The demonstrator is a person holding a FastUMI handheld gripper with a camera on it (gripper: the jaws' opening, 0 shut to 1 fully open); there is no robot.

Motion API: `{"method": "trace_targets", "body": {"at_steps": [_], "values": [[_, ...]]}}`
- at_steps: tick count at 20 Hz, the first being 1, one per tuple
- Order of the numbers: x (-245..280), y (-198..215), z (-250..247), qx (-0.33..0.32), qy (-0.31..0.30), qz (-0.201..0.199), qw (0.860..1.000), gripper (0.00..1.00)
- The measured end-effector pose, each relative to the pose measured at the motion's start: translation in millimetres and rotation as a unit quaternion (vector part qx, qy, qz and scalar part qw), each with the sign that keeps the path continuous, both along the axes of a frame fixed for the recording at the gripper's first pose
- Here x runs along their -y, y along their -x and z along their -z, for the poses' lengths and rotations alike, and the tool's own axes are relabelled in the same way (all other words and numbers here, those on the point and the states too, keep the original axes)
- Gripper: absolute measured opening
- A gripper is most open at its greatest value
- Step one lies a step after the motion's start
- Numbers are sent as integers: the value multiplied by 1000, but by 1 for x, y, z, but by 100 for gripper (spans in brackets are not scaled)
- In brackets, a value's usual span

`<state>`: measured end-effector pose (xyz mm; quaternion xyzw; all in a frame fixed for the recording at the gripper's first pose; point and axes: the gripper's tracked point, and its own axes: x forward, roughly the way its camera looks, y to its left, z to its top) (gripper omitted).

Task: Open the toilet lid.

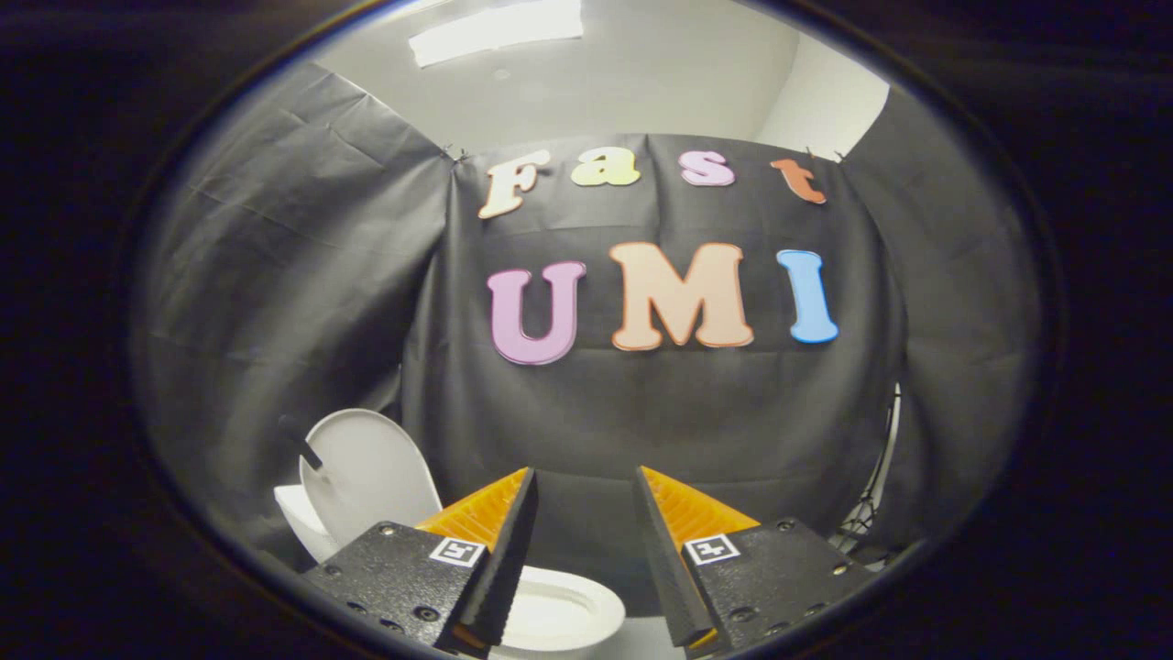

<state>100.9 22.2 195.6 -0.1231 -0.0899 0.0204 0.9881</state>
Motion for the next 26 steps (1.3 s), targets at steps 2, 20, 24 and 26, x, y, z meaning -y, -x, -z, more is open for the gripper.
{"method": "trace_targets", "body": {"at_steps": [2,20,24,26], "values": [[29,9,10,-5,0,14,1000,65],[94,-4,113,-89,-74,5,993,65],[101,-2,120,-85,-92,6,992,65],[106,1,123,-82,-100,11,991,65]]}}
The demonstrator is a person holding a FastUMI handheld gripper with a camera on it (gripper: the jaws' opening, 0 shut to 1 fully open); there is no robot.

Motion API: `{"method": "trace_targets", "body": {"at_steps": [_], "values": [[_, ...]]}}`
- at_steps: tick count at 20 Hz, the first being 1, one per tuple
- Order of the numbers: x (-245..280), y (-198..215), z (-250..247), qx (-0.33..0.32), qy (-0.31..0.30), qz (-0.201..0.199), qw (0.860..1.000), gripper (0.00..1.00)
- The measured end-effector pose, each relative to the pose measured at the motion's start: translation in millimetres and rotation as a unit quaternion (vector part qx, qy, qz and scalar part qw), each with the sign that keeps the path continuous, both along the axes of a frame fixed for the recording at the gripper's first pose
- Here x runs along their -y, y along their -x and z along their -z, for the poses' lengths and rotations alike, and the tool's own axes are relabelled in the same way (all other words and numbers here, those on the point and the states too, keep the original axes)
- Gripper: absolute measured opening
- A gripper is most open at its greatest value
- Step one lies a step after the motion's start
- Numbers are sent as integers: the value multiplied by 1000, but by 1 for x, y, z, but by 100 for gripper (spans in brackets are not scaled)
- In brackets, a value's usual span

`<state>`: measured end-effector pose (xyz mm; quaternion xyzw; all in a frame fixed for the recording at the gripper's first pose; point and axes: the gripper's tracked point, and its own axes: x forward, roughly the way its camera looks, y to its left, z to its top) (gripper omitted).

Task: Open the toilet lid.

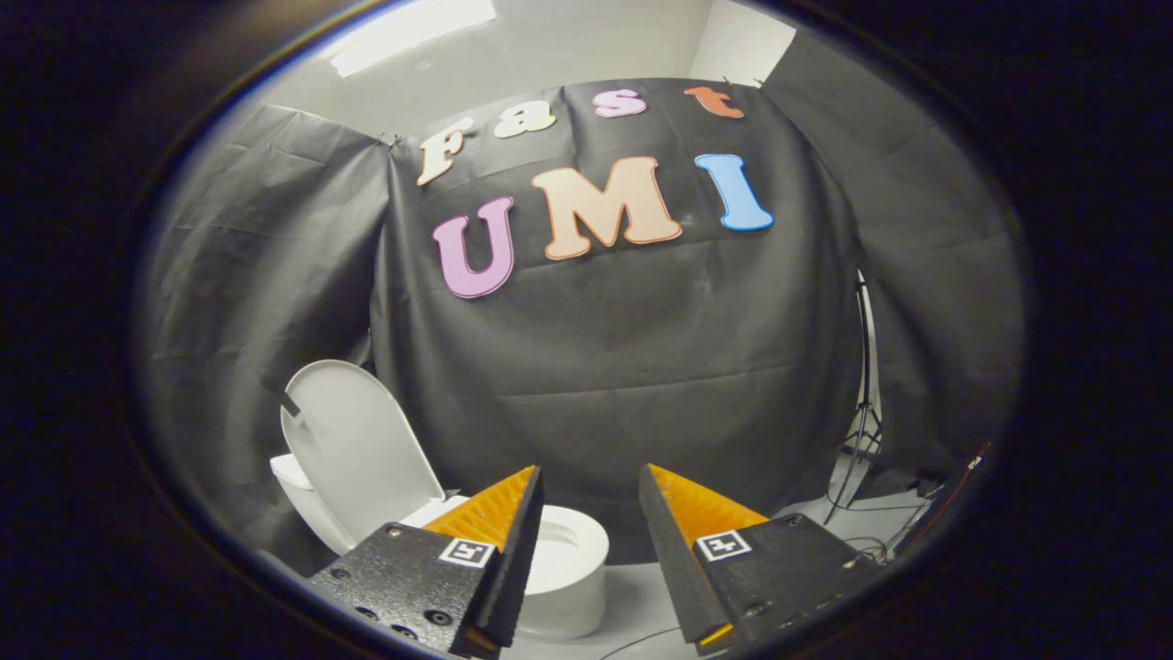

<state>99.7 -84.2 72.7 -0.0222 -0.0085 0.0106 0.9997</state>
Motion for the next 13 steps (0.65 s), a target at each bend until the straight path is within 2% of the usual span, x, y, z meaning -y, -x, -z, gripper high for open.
{"method": "trace_targets", "body": {"at_steps": [13], "values": [[13,8,6,13,-27,14,999,65]]}}
